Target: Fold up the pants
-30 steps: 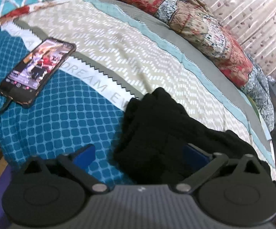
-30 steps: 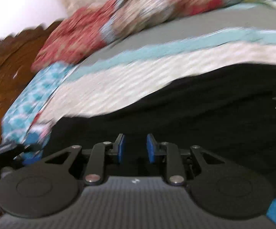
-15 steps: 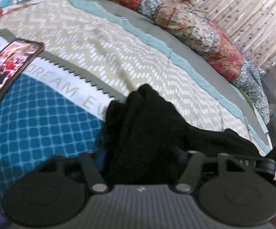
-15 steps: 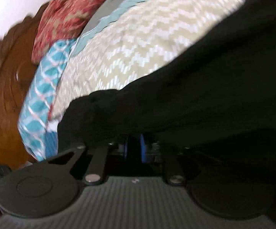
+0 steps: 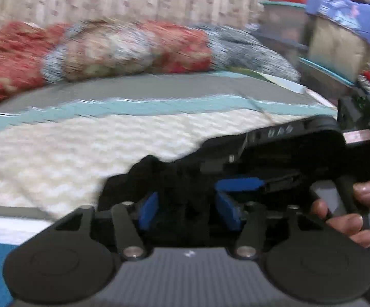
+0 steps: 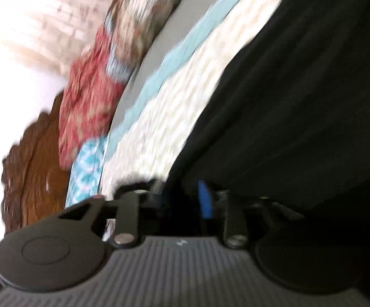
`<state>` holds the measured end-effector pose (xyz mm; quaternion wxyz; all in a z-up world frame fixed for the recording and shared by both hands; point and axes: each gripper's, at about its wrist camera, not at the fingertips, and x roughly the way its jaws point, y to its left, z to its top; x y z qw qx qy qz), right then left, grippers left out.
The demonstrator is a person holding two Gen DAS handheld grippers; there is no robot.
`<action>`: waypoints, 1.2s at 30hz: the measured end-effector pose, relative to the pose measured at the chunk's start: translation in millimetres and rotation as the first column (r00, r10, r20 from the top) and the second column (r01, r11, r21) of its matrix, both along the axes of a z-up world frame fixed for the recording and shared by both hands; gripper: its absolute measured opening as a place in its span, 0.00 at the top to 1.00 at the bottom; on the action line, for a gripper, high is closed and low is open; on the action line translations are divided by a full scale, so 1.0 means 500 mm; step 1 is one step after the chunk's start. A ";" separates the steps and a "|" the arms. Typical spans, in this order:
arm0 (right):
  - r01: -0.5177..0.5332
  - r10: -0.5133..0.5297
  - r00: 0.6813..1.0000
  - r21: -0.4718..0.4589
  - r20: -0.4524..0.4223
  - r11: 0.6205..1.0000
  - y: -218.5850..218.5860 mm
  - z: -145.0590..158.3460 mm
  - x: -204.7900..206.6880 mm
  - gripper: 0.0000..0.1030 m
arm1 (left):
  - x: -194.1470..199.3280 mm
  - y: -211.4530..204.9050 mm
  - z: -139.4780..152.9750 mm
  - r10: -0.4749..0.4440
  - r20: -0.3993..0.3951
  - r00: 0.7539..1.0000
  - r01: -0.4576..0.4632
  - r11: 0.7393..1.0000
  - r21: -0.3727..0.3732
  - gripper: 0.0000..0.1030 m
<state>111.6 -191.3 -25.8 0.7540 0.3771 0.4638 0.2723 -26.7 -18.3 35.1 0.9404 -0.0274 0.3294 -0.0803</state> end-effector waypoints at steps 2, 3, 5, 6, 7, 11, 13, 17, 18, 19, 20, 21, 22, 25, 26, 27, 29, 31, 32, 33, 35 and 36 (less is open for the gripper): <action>0.028 -0.028 0.999 -0.001 0.014 1.000 -0.040 0.007 -0.012 0.48 | 0.013 -0.026 -0.012 -0.052 -0.027 0.998 0.052 0.999 -0.006 0.24; 0.040 -0.040 0.999 0.013 0.015 0.999 -0.056 0.007 -0.018 0.42 | 0.015 -0.037 -0.018 -0.062 -0.036 0.997 0.063 0.998 0.019 0.22; 0.050 -0.050 0.999 0.048 0.004 0.998 -0.069 0.001 -0.030 0.34 | 0.000 -0.045 -0.009 -0.089 -0.034 0.995 0.090 0.995 0.040 0.21; 0.044 -0.044 0.999 0.064 0.000 0.997 -0.069 -0.002 -0.035 0.31 | -0.015 -0.034 0.003 -0.108 -0.028 0.994 0.108 0.994 0.014 0.21; 0.032 -0.032 0.999 0.072 0.001 0.997 -0.063 -0.005 -0.038 0.30 | -0.030 -0.020 0.018 -0.111 -0.013 0.994 0.111 0.994 -0.017 0.19; -0.033 0.031 0.999 0.095 0.025 0.995 -0.032 -0.001 -0.041 0.21 | -0.087 0.092 0.078 -0.005 0.050 0.999 0.013 0.985 -0.171 0.12; -0.072 0.068 0.997 0.102 0.033 0.992 -0.013 0.003 -0.040 0.18 | -0.103 0.154 0.086 0.092 0.040 0.995 -0.080 0.967 -0.241 0.12; -0.149 0.147 0.988 0.060 0.037 0.987 0.030 0.001 -0.051 0.17 | -0.103 0.249 0.062 0.250 -0.052 0.967 -0.252 0.904 -0.345 0.24; -0.165 0.164 0.986 0.049 0.031 0.985 0.045 -0.003 -0.055 0.17 | -0.099 0.260 0.055 0.264 -0.073 0.962 -0.272 0.890 -0.366 0.26; -0.182 0.181 0.983 0.041 0.022 0.982 0.057 -0.006 -0.059 0.17 | -0.091 0.270 0.042 0.268 -0.095 0.959 -0.283 0.876 -0.390 0.29; -0.198 0.197 0.980 0.033 0.019 0.980 0.070 -0.008 -0.063 0.15 | -0.087 0.272 0.033 0.266 -0.112 0.958 -0.288 0.868 -0.405 0.30; -0.206 0.206 0.978 0.006 0.029 0.979 0.082 -0.005 -0.067 0.15 | -0.082 0.268 0.025 0.262 -0.128 0.956 -0.292 0.864 -0.410 0.31; -0.219 0.220 0.974 -0.032 0.049 0.975 0.098 0.001 -0.071 0.19 | -0.077 0.262 0.017 0.258 -0.140 0.956 -0.293 0.866 -0.405 0.31; -0.249 0.285 0.947 -0.221 0.148 0.943 0.137 0.032 -0.082 0.68 | -0.068 0.252 0.004 0.246 -0.153 0.957 -0.286 0.877 -0.386 0.31; -0.246 0.293 0.939 -0.241 0.182 0.939 0.135 0.047 -0.080 0.75 | -0.071 0.253 0.002 0.242 -0.153 0.958 -0.283 0.878 -0.387 0.31; -0.232 0.288 0.932 -0.248 0.220 0.940 0.127 0.063 -0.077 0.85 | -0.070 0.251 0.002 0.236 -0.151 0.960 -0.277 0.878 -0.390 0.31; -0.188 0.275 0.911 -0.284 0.308 0.940 0.105 0.105 -0.071 0.87 | -0.065 0.249 0.007 0.231 -0.140 0.963 -0.269 0.880 -0.393 0.31; -0.123 0.250 0.884 -0.320 0.394 0.939 0.074 0.145 -0.064 0.87 | -0.051 0.244 0.015 0.225 -0.125 0.966 -0.257 0.881 -0.398 0.31; -0.088 0.238 0.870 -0.338 0.431 0.937 0.054 0.165 -0.058 0.87 | -0.045 0.239 0.019 0.219 -0.120 0.968 -0.249 0.881 -0.402 0.31; -0.059 0.224 0.863 -0.350 0.453 0.935 0.033 0.176 -0.053 0.87 | -0.037 0.230 0.024 0.209 -0.115 0.971 -0.238 0.882 -0.406 0.31; 0.010 0.187 0.865 -0.388 0.466 0.922 -0.004 0.177 -0.038 0.87 | -0.017 0.211 0.025 0.186 -0.109 0.976 -0.214 0.890 -0.403 0.31; 0.039 0.169 0.872 -0.411 0.458 0.911 -0.025 0.164 -0.030 0.87 | -0.006 0.198 0.023 0.171 -0.108 0.979 -0.200 0.896 -0.397 0.31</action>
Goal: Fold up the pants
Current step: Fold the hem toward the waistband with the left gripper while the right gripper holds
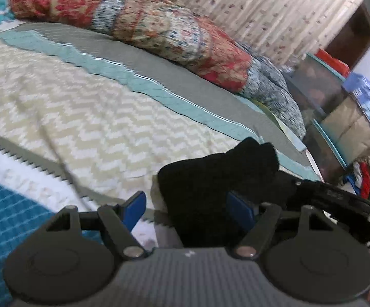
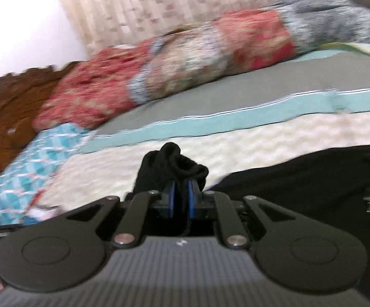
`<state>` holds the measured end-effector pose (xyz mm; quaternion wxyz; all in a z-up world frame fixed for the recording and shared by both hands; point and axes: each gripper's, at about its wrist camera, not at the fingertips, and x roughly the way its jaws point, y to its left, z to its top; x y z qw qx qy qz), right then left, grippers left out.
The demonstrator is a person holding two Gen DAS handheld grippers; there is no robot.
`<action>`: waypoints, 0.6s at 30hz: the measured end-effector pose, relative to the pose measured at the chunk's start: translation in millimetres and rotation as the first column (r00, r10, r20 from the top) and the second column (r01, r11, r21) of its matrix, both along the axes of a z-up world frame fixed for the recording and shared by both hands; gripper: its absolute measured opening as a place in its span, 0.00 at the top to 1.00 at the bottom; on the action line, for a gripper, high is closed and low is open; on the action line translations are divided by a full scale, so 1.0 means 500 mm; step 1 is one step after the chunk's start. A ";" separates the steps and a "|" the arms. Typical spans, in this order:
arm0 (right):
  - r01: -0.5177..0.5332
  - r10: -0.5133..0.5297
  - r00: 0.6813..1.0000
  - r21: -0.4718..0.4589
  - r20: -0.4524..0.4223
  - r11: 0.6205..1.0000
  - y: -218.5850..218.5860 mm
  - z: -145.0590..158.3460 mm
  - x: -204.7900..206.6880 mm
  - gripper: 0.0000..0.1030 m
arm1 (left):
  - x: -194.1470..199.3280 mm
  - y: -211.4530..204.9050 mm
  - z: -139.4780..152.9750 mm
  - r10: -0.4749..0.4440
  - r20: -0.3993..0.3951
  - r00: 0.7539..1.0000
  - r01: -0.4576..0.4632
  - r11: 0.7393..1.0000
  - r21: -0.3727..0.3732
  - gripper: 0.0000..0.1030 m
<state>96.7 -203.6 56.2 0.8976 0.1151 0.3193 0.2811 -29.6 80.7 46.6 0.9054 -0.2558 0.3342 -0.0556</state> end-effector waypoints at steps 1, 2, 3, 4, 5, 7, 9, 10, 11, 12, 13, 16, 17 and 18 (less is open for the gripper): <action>0.028 -0.028 1.000 -0.037 -0.013 0.999 -0.007 -0.018 0.011 0.84 | 0.012 -0.015 -0.003 -0.017 -0.005 1.000 0.017 1.000 0.008 0.31; 0.038 -0.042 0.998 -0.082 -0.043 0.996 -0.011 -0.042 0.023 0.83 | 0.025 -0.029 -0.008 -0.033 -0.014 0.999 0.033 0.999 0.014 0.31; 0.037 -0.050 0.994 -0.137 -0.095 0.990 -0.006 -0.070 0.034 0.82 | 0.035 -0.042 -0.012 -0.047 -0.022 0.999 0.048 0.999 0.015 0.31; 0.036 -0.062 0.988 -0.181 -0.141 0.983 -0.001 -0.093 0.043 0.80 | 0.047 -0.055 -0.016 -0.066 -0.030 0.997 0.067 0.998 0.018 0.31; 0.046 -0.080 0.983 -0.198 -0.167 0.979 -0.006 -0.112 0.045 0.78 | 0.058 -0.070 -0.021 -0.085 -0.040 0.996 0.086 0.996 0.026 0.31; 0.084 -0.107 0.981 -0.144 -0.159 0.986 -0.033 -0.110 0.035 0.57 | 0.076 -0.096 -0.036 -0.113 -0.084 0.990 0.119 0.991 0.062 0.31; 0.144 -0.153 0.981 -0.084 -0.116 0.986 -0.061 -0.091 0.021 0.49 | 0.096 -0.123 -0.064 -0.139 -0.169 0.976 0.161 0.979 0.125 0.31; 0.156 -0.161 0.982 -0.056 -0.098 0.986 -0.070 -0.079 0.016 0.49 | 0.102 -0.135 -0.082 -0.143 -0.219 0.965 0.180 0.970 0.161 0.31; 0.152 -0.154 0.984 -0.034 -0.088 0.988 -0.071 -0.068 0.012 0.49 | 0.105 -0.143 -0.099 -0.144 -0.254 0.956 0.194 0.963 0.188 0.30; 0.137 -0.138 0.987 -0.011 -0.077 0.990 -0.073 -0.056 0.010 0.50 | 0.104 -0.146 -0.112 -0.141 -0.269 0.953 0.198 0.960 0.199 0.29; 0.117 -0.116 0.991 0.006 -0.065 0.993 -0.068 -0.043 0.008 0.50 | 0.099 -0.145 -0.118 -0.137 -0.263 0.955 0.192 0.962 0.196 0.27; 0.025 -0.024 0.999 0.047 -0.037 0.999 -0.036 -0.014 0.007 0.50 | 0.087 -0.140 -0.122 -0.130 -0.250 0.960 0.181 0.964 0.194 0.25; -0.014 0.016 0.999 0.058 -0.037 0.998 -0.020 -0.013 0.009 0.50 | 0.083 -0.142 -0.123 -0.129 -0.246 0.961 0.183 0.961 0.209 0.23; -0.040 0.043 0.998 0.062 -0.043 0.997 -0.003 -0.016 0.013 0.50 | 0.083 -0.145 -0.121 -0.129 -0.243 0.961 0.185 0.956 0.227 0.22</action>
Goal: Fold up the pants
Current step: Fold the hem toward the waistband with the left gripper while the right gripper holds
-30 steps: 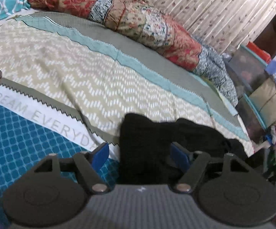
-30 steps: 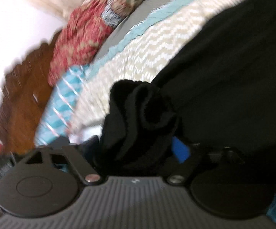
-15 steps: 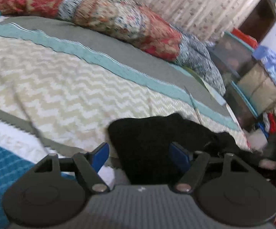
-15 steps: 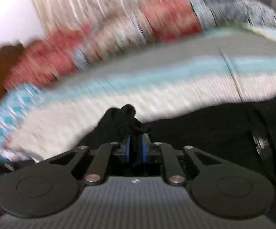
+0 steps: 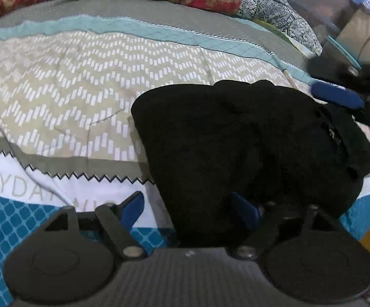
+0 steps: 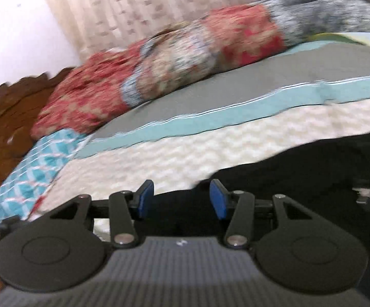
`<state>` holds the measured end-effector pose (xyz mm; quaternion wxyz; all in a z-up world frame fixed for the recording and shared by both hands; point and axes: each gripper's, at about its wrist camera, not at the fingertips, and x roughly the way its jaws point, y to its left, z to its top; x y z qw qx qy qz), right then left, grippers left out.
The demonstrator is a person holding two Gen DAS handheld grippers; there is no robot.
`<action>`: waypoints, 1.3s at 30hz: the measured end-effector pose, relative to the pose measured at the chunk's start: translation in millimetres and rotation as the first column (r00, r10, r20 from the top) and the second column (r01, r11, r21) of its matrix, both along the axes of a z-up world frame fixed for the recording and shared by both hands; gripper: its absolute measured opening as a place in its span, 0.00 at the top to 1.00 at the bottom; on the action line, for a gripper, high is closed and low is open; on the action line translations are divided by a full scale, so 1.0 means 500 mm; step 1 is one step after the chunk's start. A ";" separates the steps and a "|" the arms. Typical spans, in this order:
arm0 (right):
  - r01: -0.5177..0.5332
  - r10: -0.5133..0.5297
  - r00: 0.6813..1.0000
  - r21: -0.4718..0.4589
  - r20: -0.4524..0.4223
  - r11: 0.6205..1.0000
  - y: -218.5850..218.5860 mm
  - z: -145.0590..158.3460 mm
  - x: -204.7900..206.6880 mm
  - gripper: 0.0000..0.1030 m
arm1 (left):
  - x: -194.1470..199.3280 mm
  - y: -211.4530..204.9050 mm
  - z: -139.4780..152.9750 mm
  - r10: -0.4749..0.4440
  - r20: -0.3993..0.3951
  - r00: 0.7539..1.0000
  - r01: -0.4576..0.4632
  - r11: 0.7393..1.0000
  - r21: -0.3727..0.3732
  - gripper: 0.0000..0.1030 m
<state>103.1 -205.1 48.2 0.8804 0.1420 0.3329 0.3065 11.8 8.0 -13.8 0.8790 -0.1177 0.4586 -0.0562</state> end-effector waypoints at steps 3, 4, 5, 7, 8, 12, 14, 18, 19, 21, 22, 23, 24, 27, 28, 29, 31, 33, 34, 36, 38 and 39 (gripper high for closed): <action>-0.030 0.027 0.994 -0.031 -0.102 0.999 0.032 -0.056 0.030 0.51 | -0.003 -0.008 0.001 -0.016 0.011 1.000 0.015 0.999 0.048 0.19; -0.014 0.006 0.989 -0.049 -0.150 0.999 0.031 -0.094 0.046 0.56 | -0.003 -0.009 0.001 -0.017 0.010 1.000 0.016 0.998 0.056 0.19; 0.010 -0.019 0.984 -0.053 -0.175 0.999 0.022 -0.134 0.057 0.63 | -0.003 -0.012 0.001 -0.015 0.008 1.000 0.014 0.998 0.066 0.19; 0.061 -0.061 0.983 -0.011 -0.173 0.998 -0.008 -0.159 0.062 0.92 | -0.001 -0.017 0.001 -0.015 0.011 1.000 0.014 0.996 0.087 0.15; 0.077 -0.071 0.975 0.020 -0.209 0.997 -0.025 -0.159 0.068 0.92 | -0.001 -0.020 0.001 -0.017 0.012 1.000 0.015 0.995 0.098 0.13; 0.100 -0.067 0.954 0.100 -0.292 0.990 -0.068 -0.172 0.081 0.96 | 0.001 -0.022 0.009 -0.009 0.000 1.000 0.009 0.995 0.101 0.12; 0.106 -0.068 0.949 0.110 -0.307 0.988 -0.068 -0.161 0.071 0.95 | -0.007 -0.013 0.024 -0.001 -0.002 1.000 0.001 0.997 0.079 0.15; 0.132 -0.107 0.962 0.084 -0.250 0.988 -0.078 -0.112 0.011 0.56 | -0.034 0.018 0.062 0.037 0.035 0.999 -0.038 0.999 0.027 0.17; 0.150 -0.134 0.968 0.063 -0.210 0.987 -0.073 -0.097 0.002 0.37 | -0.038 0.024 0.070 0.046 0.043 0.998 -0.047 0.999 0.021 0.17; 0.187 -0.181 0.976 0.037 -0.122 0.982 -0.077 -0.086 -0.012 0.32 | -0.043 0.032 0.079 0.065 0.054 0.996 -0.065 0.998 0.010 0.17; 0.191 -0.187 0.976 0.032 -0.111 0.981 -0.079 -0.086 -0.008 0.31 | -0.042 0.030 0.081 0.075 0.058 0.996 -0.075 0.997 0.005 0.19; 0.188 -0.182 0.975 0.028 -0.129 0.982 -0.080 -0.092 0.001 0.31 | -0.040 0.028 0.082 0.083 0.060 0.995 -0.083 0.997 -0.001 0.20; 0.180 -0.173 0.972 0.031 -0.162 0.983 -0.079 -0.104 0.013 0.30 | -0.037 0.026 0.083 0.086 0.062 0.994 -0.086 0.996 -0.006 0.20; 0.089 -0.056 0.941 0.085 -0.334 0.992 -0.045 -0.159 0.051 0.28 | -0.027 -0.004 0.082 0.062 0.062 0.996 -0.063 0.998 0.009 0.23; 0.087 -0.058 0.941 0.072 -0.335 0.994 -0.032 -0.164 0.046 0.34 | -0.024 -0.016 0.078 0.051 0.060 0.997 -0.052 0.998 0.030 0.25; 0.075 -0.064 0.955 0.028 -0.288 0.997 -0.016 -0.157 0.034 0.42 | -0.021 -0.029 0.071 0.037 0.052 0.998 -0.040 0.997 0.061 0.26; 0.070 -0.068 0.969 0.002 -0.237 0.998 -0.009 -0.135 0.014 0.69 | -0.019 -0.043 0.057 0.030 0.032 0.999 -0.033 0.995 0.092 0.27; 0.092 -0.093 0.983 -0.011 -0.158 0.996 -0.021 -0.101 -0.013 0.80 | -0.022 -0.042 0.052 0.025 0.027 0.999 -0.027 0.997 0.073 0.26; 0.105 -0.108 0.988 -0.035 -0.107 0.994 -0.028 -0.085 -0.031 0.80 | -0.023 -0.043 0.051 0.024 0.030 0.999 -0.026 0.997 0.067 0.25; 0.144 -0.147 0.987 -0.066 -0.056 0.987 -0.038 -0.076 -0.057 0.80 | -0.023 -0.045 0.054 0.014 0.037 0.999 -0.016 0.998 0.069 0.22; 0.198 -0.205 0.972 -0.071 -0.111 0.978 -0.057 -0.108 -0.062 0.79 | -0.022 -0.052 0.049 -0.001 0.031 1.000 -0.001 0.997 0.078 0.22; 0.228 -0.238 0.958 -0.076 -0.163 0.971 -0.067 -0.139 -0.059 0.76 | -0.020 -0.058 0.043 -0.012 0.023 1.000 0.010 0.996 0.090 0.22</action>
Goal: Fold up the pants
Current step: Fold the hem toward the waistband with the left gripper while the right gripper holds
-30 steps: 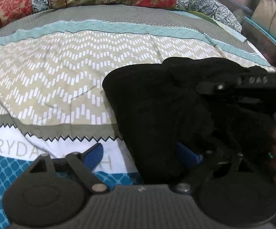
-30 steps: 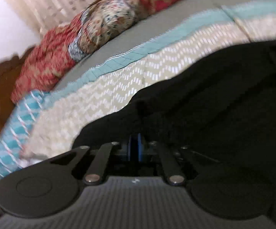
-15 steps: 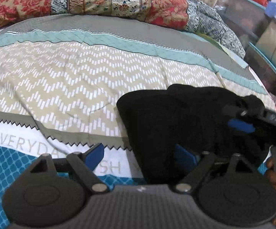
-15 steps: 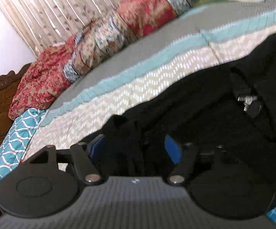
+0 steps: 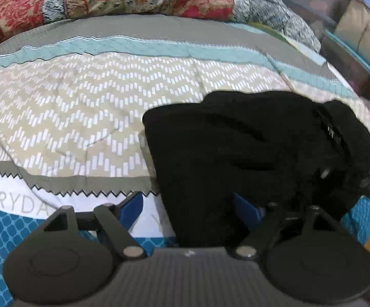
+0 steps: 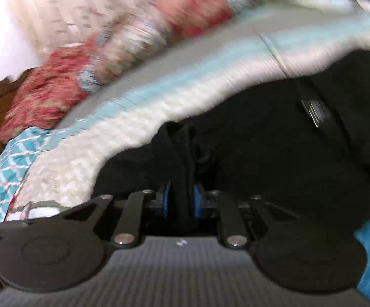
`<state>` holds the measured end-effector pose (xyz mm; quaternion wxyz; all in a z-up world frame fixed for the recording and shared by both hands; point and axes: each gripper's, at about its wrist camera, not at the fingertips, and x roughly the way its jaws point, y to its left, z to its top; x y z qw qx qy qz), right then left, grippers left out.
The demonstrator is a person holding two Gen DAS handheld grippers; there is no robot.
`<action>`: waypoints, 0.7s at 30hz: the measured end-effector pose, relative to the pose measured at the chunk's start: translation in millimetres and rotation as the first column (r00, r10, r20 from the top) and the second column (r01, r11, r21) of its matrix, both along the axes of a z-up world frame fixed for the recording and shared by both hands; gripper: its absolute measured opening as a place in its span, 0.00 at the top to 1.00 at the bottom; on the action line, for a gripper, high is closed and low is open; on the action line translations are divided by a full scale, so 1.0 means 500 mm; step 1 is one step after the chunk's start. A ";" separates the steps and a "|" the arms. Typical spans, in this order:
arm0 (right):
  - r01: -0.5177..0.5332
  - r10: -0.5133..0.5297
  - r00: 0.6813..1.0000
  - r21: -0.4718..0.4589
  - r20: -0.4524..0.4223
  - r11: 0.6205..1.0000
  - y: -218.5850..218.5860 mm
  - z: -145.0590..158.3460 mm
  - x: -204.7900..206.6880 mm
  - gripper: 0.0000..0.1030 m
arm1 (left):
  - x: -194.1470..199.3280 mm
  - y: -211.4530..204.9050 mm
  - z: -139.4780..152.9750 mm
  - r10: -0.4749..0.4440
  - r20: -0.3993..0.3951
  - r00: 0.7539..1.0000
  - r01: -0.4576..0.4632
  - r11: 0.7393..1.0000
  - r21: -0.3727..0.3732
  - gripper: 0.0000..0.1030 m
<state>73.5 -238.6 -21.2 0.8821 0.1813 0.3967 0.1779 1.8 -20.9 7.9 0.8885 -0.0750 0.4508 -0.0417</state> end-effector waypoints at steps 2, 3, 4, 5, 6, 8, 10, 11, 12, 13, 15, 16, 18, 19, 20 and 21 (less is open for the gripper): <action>0.043 -0.040 0.997 0.050 -0.060 0.998 -0.023 -0.041 0.008 0.73 | 0.002 -0.011 -0.010 -0.012 -0.008 1.000 0.013 0.999 0.031 0.21; 0.050 -0.045 0.997 0.077 -0.070 0.996 -0.030 -0.043 0.013 0.71 | 0.001 -0.013 -0.010 -0.011 -0.005 1.000 0.011 0.999 0.038 0.21; 0.048 -0.042 0.996 0.082 -0.077 0.995 -0.033 -0.039 0.018 0.65 | -0.001 -0.013 -0.005 -0.010 -0.001 1.000 0.010 0.999 0.036 0.21; 0.044 -0.038 0.996 0.078 -0.076 0.996 -0.033 -0.034 0.025 0.61 | -0.003 -0.010 0.003 -0.007 0.007 1.000 0.007 1.000 0.029 0.23; 0.045 -0.041 0.997 0.071 -0.068 0.996 -0.035 -0.028 0.028 0.51 | -0.006 -0.005 0.014 0.000 0.020 1.000 -0.001 1.000 0.022 0.23; 0.070 -0.067 0.997 0.072 -0.035 0.995 -0.045 -0.009 0.025 0.47 | -0.014 0.008 0.043 0.027 0.069 0.997 -0.027 1.000 0.006 0.23; 0.091 -0.093 0.995 0.082 0.025 0.993 -0.050 0.015 0.002 0.47 | -0.020 0.024 0.073 0.052 0.122 0.991 -0.049 0.998 -0.027 0.23; 0.086 -0.092 0.994 0.089 0.063 0.992 -0.053 0.031 -0.006 0.47 | -0.017 0.031 0.085 0.060 0.140 0.988 -0.054 0.998 -0.046 0.23; 0.069 -0.078 0.992 0.093 0.096 0.993 -0.049 0.045 -0.013 0.47 | -0.009 0.036 0.094 0.064 0.149 0.987 -0.056 0.997 -0.060 0.23; 0.044 -0.056 0.991 0.091 0.124 0.995 -0.043 0.055 -0.020 0.48 | 0.002 0.039 0.100 0.067 0.152 0.986 -0.057 0.996 -0.071 0.24; -0.034 0.021 0.984 0.070 0.177 0.997 -0.021 0.077 -0.035 0.48 | 0.027 0.041 0.103 0.074 0.146 0.986 -0.061 0.994 -0.094 0.26; -0.086 0.074 0.978 0.054 0.197 0.995 -0.002 0.085 -0.040 0.48 | 0.038 0.042 0.103 0.076 0.144 0.987 -0.060 0.992 -0.110 0.28; -0.175 0.163 0.966 0.046 0.200 0.983 0.030 0.084 -0.052 0.49 | 0.064 0.042 0.094 0.075 0.138 0.988 -0.055 0.988 -0.146 0.30; -0.211 0.198 0.962 0.053 0.186 0.976 0.039 0.075 -0.052 0.49 | 0.077 0.041 0.085 0.070 0.124 0.990 -0.049 0.986 -0.160 0.30; -0.249 0.238 0.959 0.061 0.153 0.967 0.054 0.058 -0.051 0.49 | 0.090 0.037 0.073 0.063 0.102 0.993 -0.044 0.984 -0.174 0.31; -0.269 0.262 0.959 0.063 0.108 0.961 0.069 0.035 -0.046 0.49 | 0.105 0.032 0.054 0.054 0.067 0.996 -0.041 0.983 -0.180 0.31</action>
